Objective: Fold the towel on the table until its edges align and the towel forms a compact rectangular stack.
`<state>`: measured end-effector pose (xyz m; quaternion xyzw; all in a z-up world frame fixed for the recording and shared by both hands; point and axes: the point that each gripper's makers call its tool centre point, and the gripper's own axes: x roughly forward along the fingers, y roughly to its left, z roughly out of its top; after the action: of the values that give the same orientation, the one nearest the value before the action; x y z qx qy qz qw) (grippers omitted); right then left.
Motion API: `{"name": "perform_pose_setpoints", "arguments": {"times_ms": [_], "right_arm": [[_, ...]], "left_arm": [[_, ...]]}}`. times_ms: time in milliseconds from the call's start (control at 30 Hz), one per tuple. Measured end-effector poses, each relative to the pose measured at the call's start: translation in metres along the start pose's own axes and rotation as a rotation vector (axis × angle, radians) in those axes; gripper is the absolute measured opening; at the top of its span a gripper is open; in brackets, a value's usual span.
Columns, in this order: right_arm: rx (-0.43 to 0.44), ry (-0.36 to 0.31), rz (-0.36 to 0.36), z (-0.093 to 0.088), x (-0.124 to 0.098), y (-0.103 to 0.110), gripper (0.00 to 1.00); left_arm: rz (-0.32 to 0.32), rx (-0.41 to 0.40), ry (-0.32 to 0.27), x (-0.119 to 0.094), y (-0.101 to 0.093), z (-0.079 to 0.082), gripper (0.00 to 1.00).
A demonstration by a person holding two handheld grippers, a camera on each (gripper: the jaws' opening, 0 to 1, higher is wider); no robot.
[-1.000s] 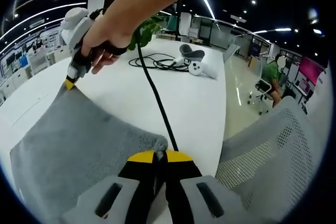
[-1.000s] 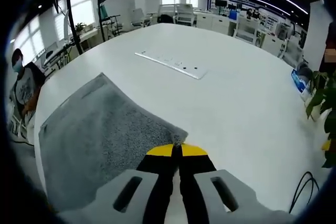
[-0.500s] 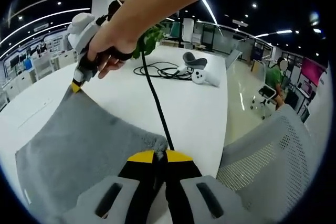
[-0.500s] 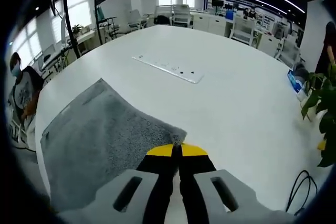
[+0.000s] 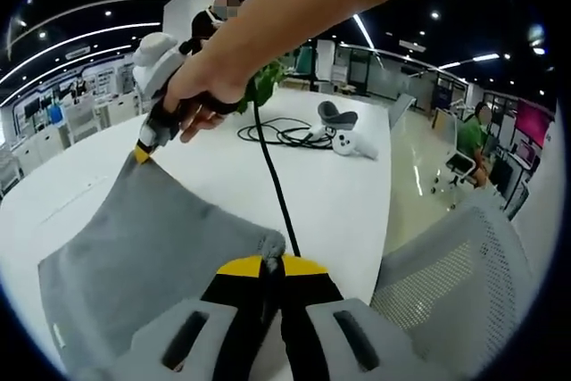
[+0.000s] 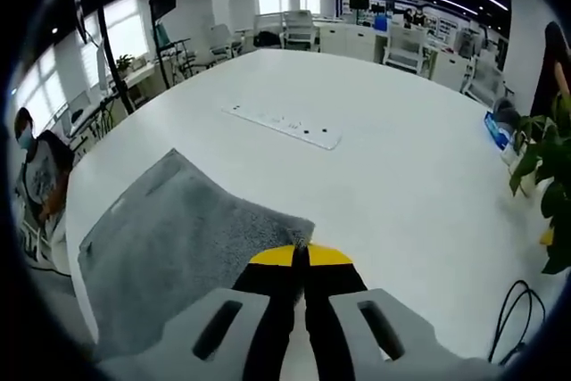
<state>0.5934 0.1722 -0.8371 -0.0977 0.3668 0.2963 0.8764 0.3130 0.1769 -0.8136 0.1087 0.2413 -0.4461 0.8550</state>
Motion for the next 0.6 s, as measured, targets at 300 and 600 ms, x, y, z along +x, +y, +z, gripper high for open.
{"name": "perform_pose_setpoints", "arguments": {"times_ms": [300,600], "right_arm": [[0.015,-0.010,-0.004,0.012,-0.003,0.005,0.00],[0.006,-0.017,-0.007,0.023,-0.003,0.013,0.00]], "left_arm": [[0.021,-0.002,-0.025,-0.014,0.008,0.003,0.05],[0.049,-0.018,-0.060,-0.029,0.021,0.008,0.05]]}}
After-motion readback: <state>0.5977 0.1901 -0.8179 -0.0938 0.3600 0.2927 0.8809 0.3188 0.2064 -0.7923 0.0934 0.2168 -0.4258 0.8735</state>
